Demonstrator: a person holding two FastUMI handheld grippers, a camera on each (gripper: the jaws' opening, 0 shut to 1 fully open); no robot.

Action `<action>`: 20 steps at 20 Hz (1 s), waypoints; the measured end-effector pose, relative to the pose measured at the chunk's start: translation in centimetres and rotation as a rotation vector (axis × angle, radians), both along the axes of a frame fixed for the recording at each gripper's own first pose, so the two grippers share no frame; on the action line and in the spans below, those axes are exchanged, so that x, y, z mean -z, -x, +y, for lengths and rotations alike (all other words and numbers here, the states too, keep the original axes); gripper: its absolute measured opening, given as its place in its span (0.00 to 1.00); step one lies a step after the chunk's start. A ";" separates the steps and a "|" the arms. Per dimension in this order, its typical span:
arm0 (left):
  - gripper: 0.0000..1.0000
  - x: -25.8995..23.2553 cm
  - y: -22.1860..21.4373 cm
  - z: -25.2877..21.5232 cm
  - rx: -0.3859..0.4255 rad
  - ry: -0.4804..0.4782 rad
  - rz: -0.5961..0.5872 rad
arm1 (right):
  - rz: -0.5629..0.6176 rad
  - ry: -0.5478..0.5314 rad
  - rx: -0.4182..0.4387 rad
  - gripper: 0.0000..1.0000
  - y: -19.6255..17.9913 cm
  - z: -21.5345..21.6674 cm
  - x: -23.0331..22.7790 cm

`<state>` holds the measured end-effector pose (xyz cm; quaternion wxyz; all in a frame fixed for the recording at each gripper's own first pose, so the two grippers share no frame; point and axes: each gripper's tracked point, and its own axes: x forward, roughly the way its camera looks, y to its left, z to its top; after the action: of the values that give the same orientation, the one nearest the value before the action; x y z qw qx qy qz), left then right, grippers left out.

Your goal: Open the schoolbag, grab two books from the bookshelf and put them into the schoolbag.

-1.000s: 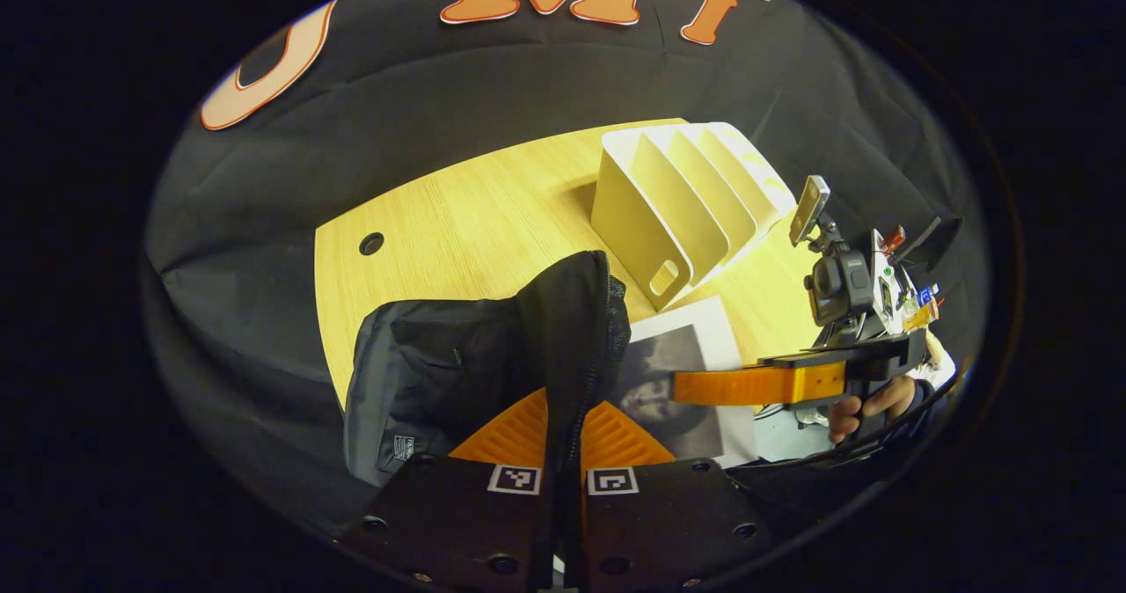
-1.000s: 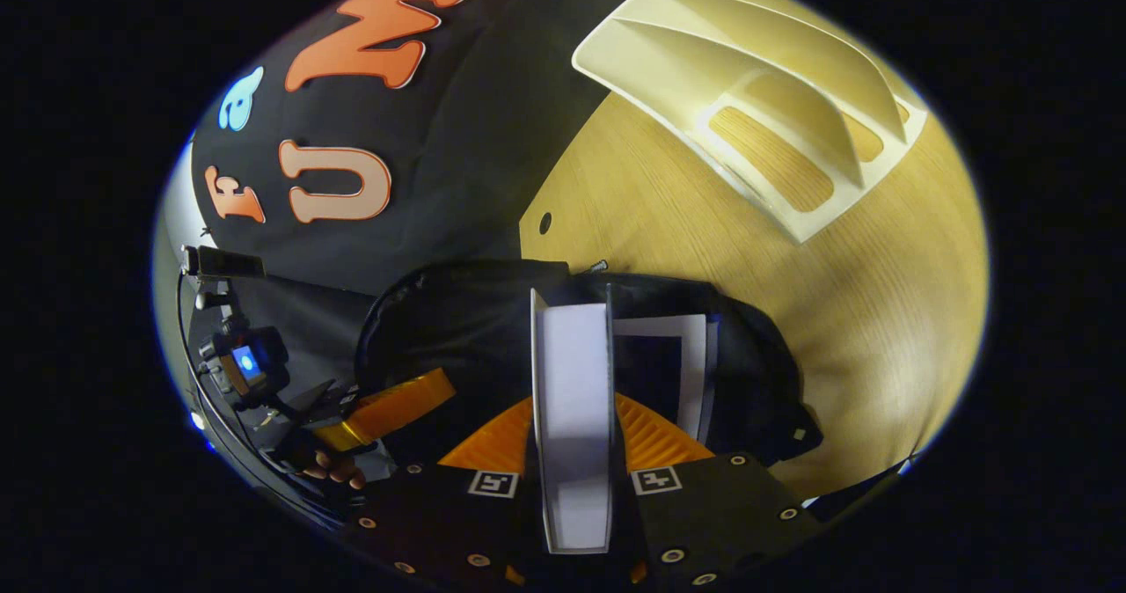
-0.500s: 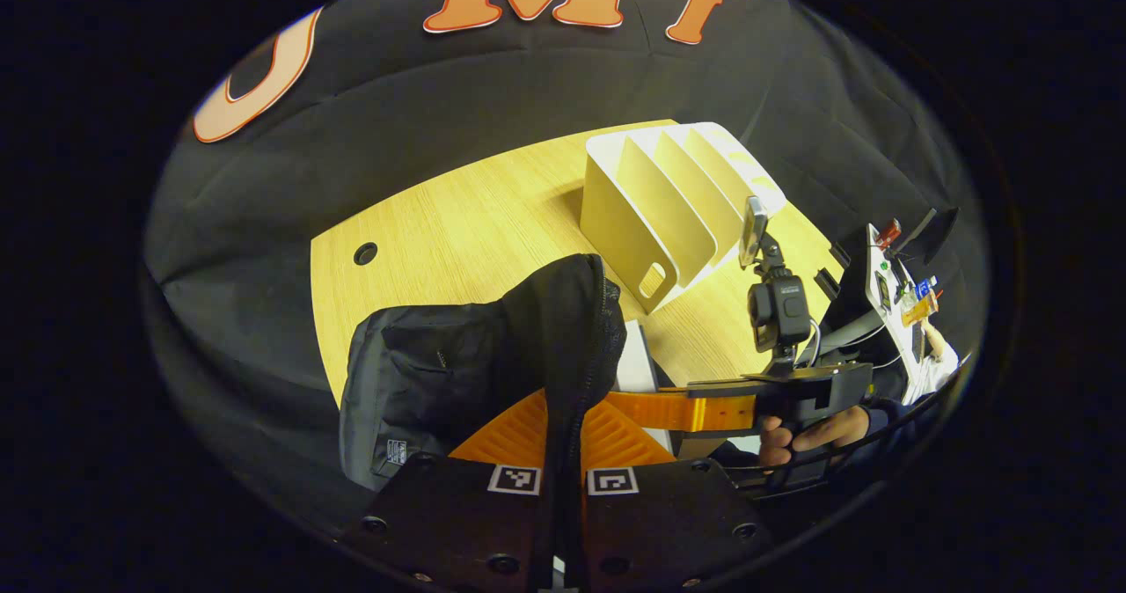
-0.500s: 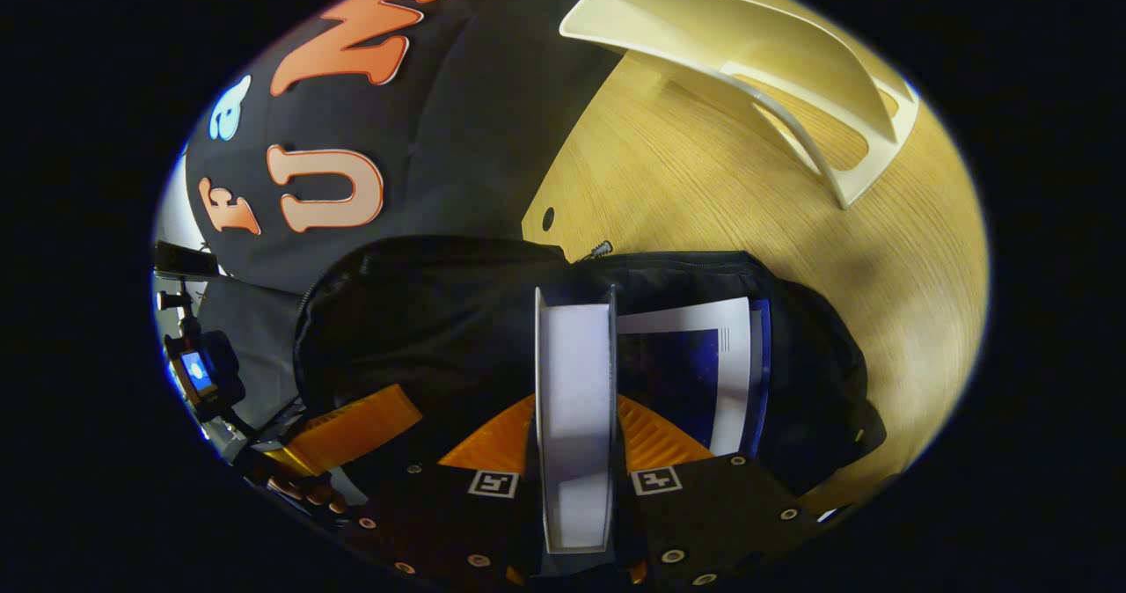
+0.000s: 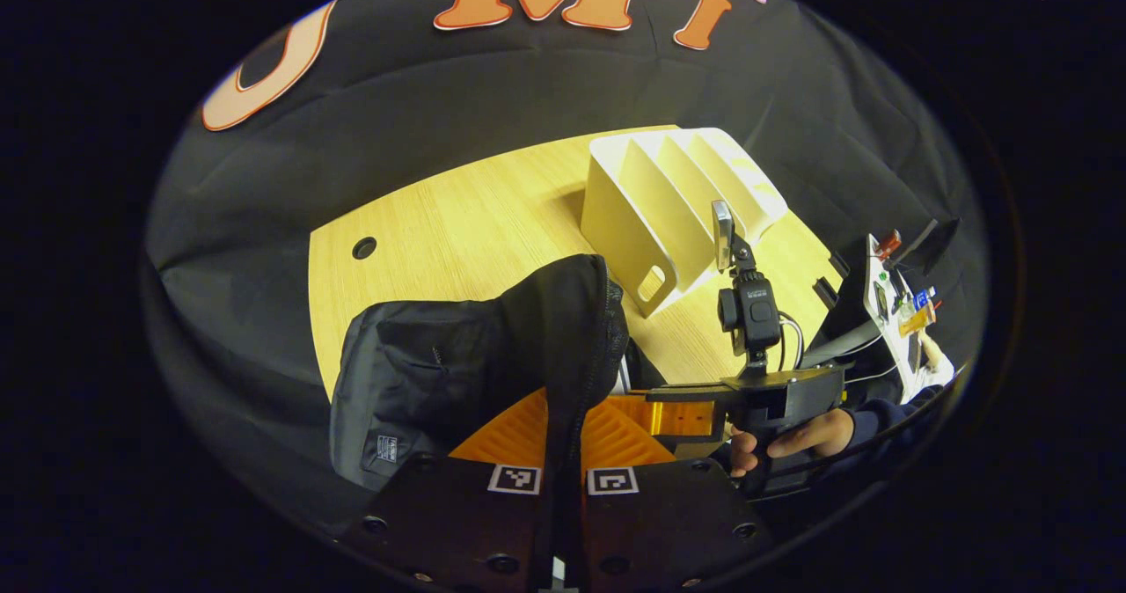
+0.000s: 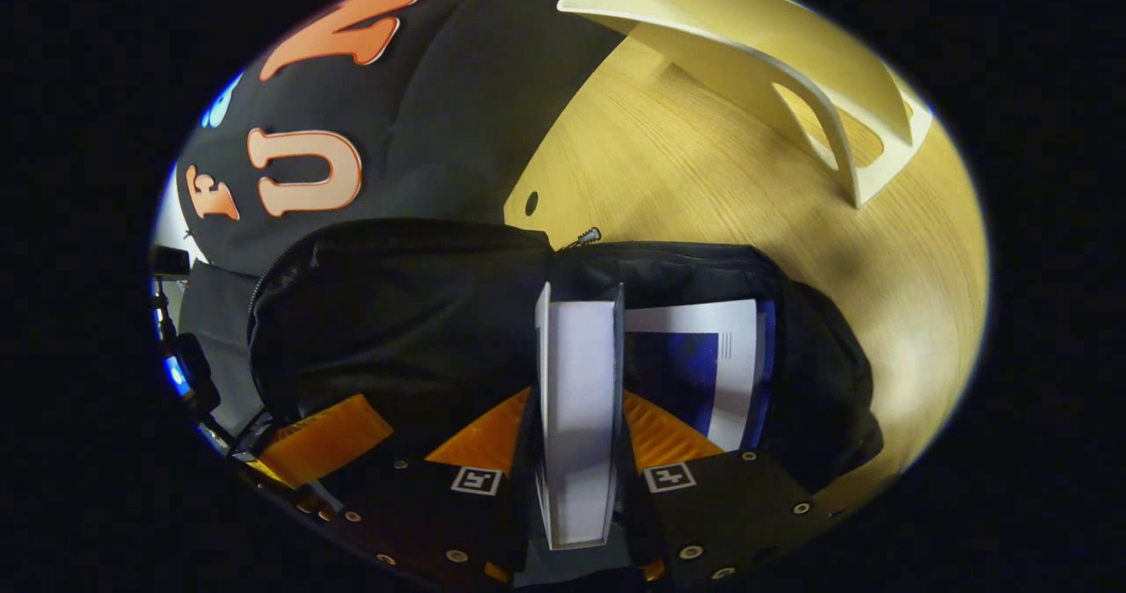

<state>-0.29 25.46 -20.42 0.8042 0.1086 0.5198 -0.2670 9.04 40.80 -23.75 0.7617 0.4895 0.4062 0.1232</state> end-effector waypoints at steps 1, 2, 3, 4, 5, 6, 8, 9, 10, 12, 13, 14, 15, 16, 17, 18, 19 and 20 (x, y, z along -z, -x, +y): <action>0.05 0.0 -0.1 0.1 -0.012 0.002 -0.004 | 0.014 0.034 -0.019 0.48 0.1 0.0 0.5; 0.05 0.2 0.1 0.0 -0.023 0.002 -0.001 | 0.018 0.054 -0.035 0.54 0.4 -0.3 0.7; 0.05 0.3 0.2 0.1 -0.035 0.002 -0.004 | 0.028 0.080 -0.051 0.56 0.8 -0.5 1.1; 0.05 0.4 0.4 0.1 -0.042 -0.001 -0.005 | 0.033 0.095 -0.066 0.58 1.1 -0.7 1.3; 0.05 0.5 0.2 0.1 -0.054 -0.003 -0.009 | 0.041 0.110 -0.079 0.60 1.5 -1.1 1.4; 0.05 0.6 0.2 0.1 -0.063 -0.002 -0.008 | 0.043 0.119 -0.086 0.62 1.6 -1.4 1.5; 0.05 0.8 0.3 0.1 -0.086 -0.004 -0.005 | 0.050 0.140 -0.092 0.67 1.9 -2.4 1.4; 0.05 0.9 0.4 0.1 -0.091 -0.007 -0.007 | 0.044 0.139 -0.093 0.71 1.9 -2.6 1.3; 0.05 0.9 0.5 0.1 -0.094 -0.012 -0.005 | 0.036 0.137 -0.093 0.73 1.8 -2.9 0.9; 0.05 1.3 0.6 -0.1 -0.102 -0.017 -0.003 | 0.025 0.158 -0.099 0.78 1.7 -3.7 0.8; 0.05 1.4 0.7 -0.1 -0.104 -0.020 -0.003 | 0.022 0.175 -0.103 0.79 1.8 -4.0 0.7; 0.05 1.5 0.7 -0.3 -0.106 -0.025 -0.003 | 0.015 0.185 -0.104 0.79 1.8 -4.4 0.5; 0.05 1.6 0.8 -0.3 -0.106 -0.030 -0.005 | 0.014 0.198 -0.104 0.94 1.9 -4.8 0.3; 0.05 1.6 0.7 -0.4 -0.110 -0.035 -0.005 | 0.010 0.210 -0.105 0.94 2.0 -5.3 0.3; 0.05 1.8 0.8 -0.5 -0.112 -0.039 -0.005 | 0.011 0.225 -0.102 0.80 2.1 -5.8 0.3; 0.05 1.9 0.8 -0.7 -0.114 -0.044 -0.005 | 0.004 0.232 -0.099 0.80 2.1 -6.4 0.1; 0.06 2.0 1.0 -0.7 -0.117 -0.048 -0.004 | 0.004 0.242 -0.097 0.81 2.3 -7.0 -0.1; 0.06 2.2 1.2 -0.9 -0.117 -0.054 -0.004 | 0.001 0.249 -0.093 0.81 2.5 -7.7 -0.2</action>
<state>-1.45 24.54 -22.61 0.8161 0.1001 0.5308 -0.2054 6.56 33.10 -23.55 0.8098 0.3721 0.4409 0.1067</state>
